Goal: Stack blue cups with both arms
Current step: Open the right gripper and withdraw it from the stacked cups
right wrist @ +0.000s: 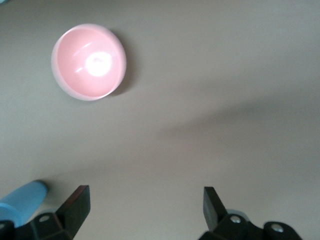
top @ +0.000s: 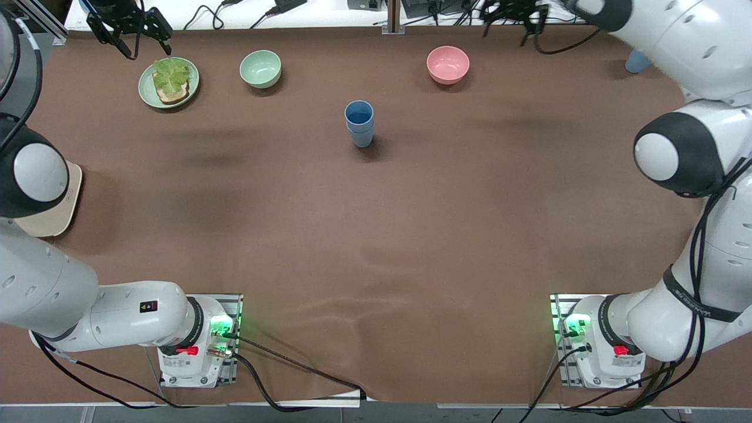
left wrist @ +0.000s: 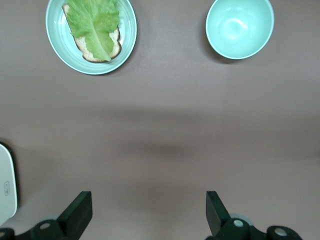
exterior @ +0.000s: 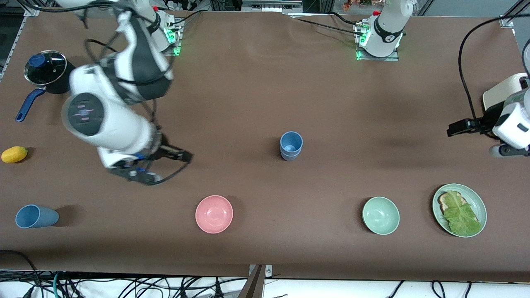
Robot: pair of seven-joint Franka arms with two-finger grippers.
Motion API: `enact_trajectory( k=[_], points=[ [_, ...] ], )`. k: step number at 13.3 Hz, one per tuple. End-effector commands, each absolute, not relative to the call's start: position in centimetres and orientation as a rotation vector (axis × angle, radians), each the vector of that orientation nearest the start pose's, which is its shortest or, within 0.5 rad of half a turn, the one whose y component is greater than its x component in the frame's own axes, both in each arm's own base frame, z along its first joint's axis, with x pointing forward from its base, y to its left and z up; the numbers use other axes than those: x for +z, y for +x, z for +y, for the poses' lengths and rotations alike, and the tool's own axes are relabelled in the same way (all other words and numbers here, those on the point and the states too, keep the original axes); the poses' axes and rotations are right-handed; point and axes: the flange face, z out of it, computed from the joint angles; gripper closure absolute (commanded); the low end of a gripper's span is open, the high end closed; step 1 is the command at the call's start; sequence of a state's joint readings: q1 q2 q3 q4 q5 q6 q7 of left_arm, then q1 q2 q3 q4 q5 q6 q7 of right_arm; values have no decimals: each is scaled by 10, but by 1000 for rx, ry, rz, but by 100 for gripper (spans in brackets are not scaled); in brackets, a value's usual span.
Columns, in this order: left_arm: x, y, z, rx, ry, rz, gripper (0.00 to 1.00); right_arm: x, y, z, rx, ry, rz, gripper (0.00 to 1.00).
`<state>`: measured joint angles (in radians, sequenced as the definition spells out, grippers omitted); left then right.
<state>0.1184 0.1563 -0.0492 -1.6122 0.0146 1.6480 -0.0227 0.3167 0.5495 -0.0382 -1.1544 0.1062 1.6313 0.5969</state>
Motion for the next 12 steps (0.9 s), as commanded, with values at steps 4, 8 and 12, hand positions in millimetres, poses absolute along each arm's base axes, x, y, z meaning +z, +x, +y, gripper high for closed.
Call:
enact_trajectory(
  k=[4, 8, 12],
  points=[
    [537, 581, 9, 154, -3135, -18, 0, 547, 652, 118, 203, -3066, 369, 0],
    [541, 583, 13, 137, -3137, -25, 0, 550, 623, 103, 185, -3068, 380, 0],
    [538, 584, 13, 144, -3137, -25, 0, 545, 607, 89, 146, -3068, 356, 0]
  ],
)
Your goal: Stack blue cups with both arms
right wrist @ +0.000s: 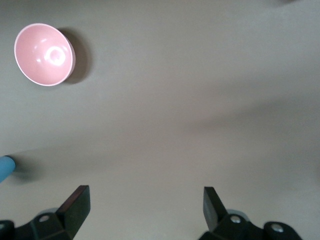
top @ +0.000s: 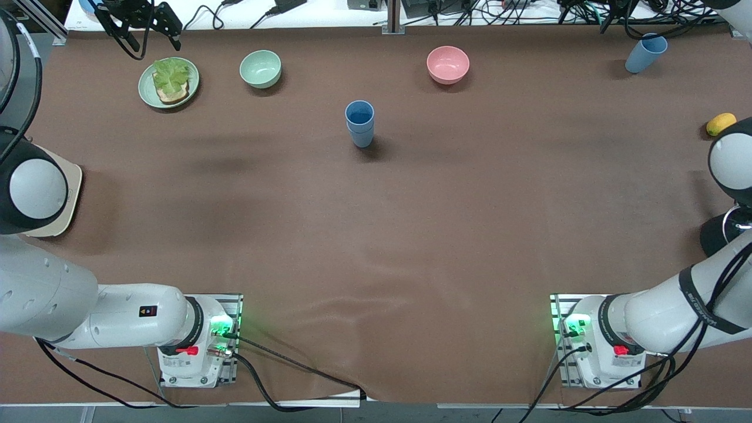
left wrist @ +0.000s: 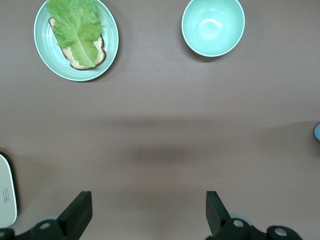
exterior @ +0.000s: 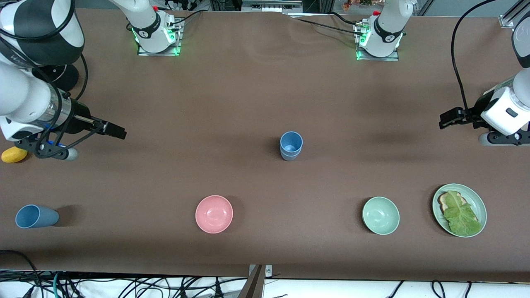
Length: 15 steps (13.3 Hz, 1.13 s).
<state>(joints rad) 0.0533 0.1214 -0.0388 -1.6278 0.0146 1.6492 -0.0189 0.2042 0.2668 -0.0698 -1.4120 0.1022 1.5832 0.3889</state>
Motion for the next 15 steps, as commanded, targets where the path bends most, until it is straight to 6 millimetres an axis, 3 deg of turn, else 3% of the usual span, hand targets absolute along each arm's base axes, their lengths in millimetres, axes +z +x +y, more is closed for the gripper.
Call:
enact_trajectory(
  k=[1, 2, 7, 9, 15],
  points=[
    [538, 584, 13, 144, -3137, -25, 0, 542, 612, 74, 139, -3081, 302, 0],
    [538, 585, 13, 144, -3137, -25, 0, 541, 616, 61, 133, -3077, 262, 0],
    [538, 585, 15, 144, -3137, -28, 0, 554, 613, 35, 133, -3075, 297, 0],
    [537, 585, 16, 144, -3137, -30, 0, 572, 618, 48, 72, -3081, 267, 0],
    [537, 585, 15, 147, -3137, -30, 0, 568, 615, 48, 117, -3084, 269, 0]
  ],
)
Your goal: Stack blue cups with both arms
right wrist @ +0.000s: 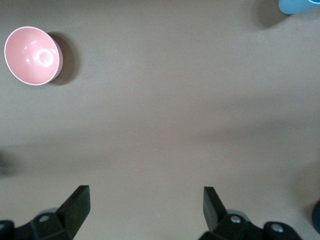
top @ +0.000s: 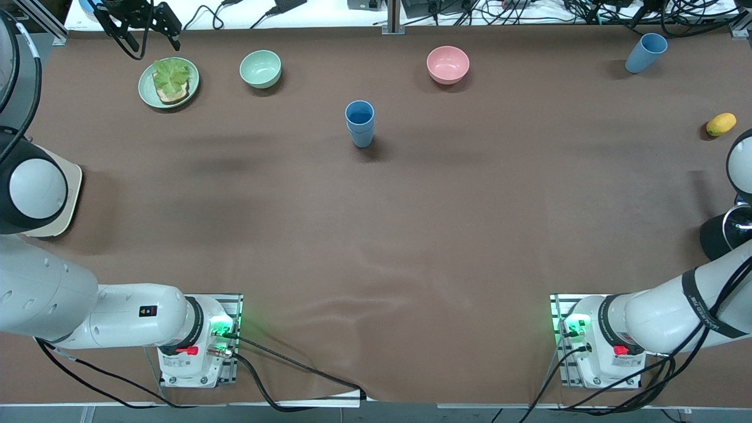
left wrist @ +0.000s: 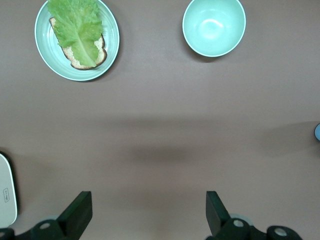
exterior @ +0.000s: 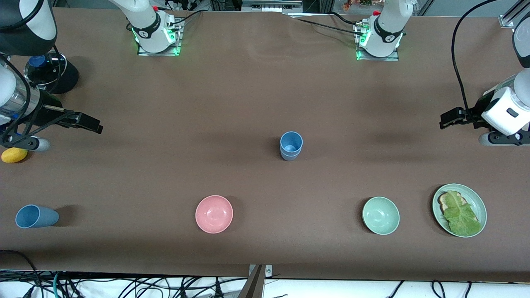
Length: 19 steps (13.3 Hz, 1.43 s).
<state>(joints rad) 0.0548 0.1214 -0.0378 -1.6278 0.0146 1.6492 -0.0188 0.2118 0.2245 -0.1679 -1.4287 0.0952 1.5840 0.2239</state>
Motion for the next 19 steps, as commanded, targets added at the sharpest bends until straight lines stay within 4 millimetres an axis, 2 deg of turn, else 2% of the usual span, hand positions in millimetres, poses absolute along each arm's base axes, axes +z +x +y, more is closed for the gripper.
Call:
enact_trajectory(
  k=[1, 5, 8, 11, 16, 19],
  points=[
    [537, 585, 15, 147, -3137, -30, 0, 566, 614, 50, 126, -3087, 267, 0],
    [537, 585, 15, 144, -3138, -30, 0, 555, 603, 45, 264, -3089, 282, 0],
    [537, 585, 16, 144, -3138, -30, 0, 544, 593, 22, 307, -3057, 323, 0],
    [537, 585, 16, 144, -3138, -33, 0, 544, 592, 23, 317, -3058, 302, 0],
    [537, 585, 16, 147, -3138, -30, 0, 532, 591, 30, 386, -3063, 287, 0],
    [537, 585, 16, 147, -3138, -33, 0, 534, 590, 30, 387, -3080, 283, 0]
  ],
)
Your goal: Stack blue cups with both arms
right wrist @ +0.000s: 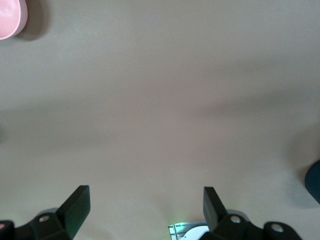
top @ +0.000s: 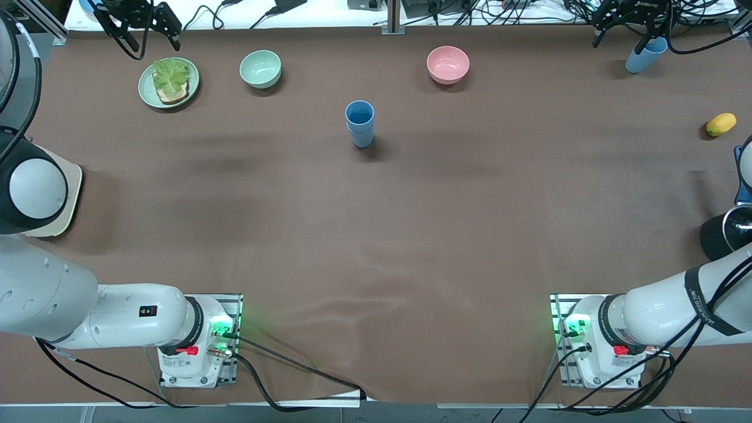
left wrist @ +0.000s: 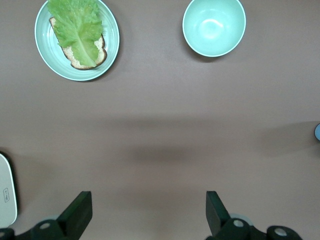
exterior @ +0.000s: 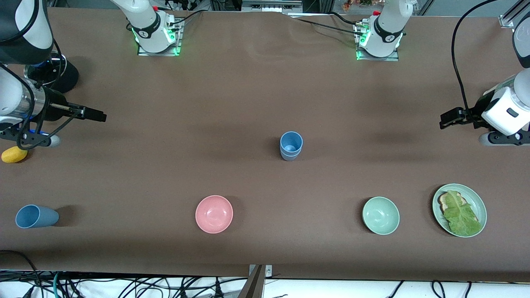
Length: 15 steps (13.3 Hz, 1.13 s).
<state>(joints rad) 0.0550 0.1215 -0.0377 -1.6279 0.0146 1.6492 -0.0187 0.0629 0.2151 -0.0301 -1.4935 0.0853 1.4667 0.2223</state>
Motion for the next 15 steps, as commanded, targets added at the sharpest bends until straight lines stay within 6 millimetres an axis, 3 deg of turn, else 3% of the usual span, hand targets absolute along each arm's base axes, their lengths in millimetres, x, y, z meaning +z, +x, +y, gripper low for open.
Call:
enact_trajectory(
  k=[1, 3, 5, 9, 15],
  points=[
    [537, 585, 16, 147, -3138, -33, 0, 535, 590, 27, 381, -3131, 280, 0],
    [535, 585, 18, 152, -3138, -38, 0, 539, 590, 35, 351, -3211, 221, 0],
    [531, 587, 18, 161, -3138, -38, 0, 549, 599, 47, 209, -3279, 163, 0],
    [531, 588, 19, 159, -3138, -40, 0, 561, 603, 51, 88, -3267, 138, 0],
    [530, 588, 19, 161, -3138, -40, 0, 569, 597, 57, 65, -3160, 165, 0]
  ],
)
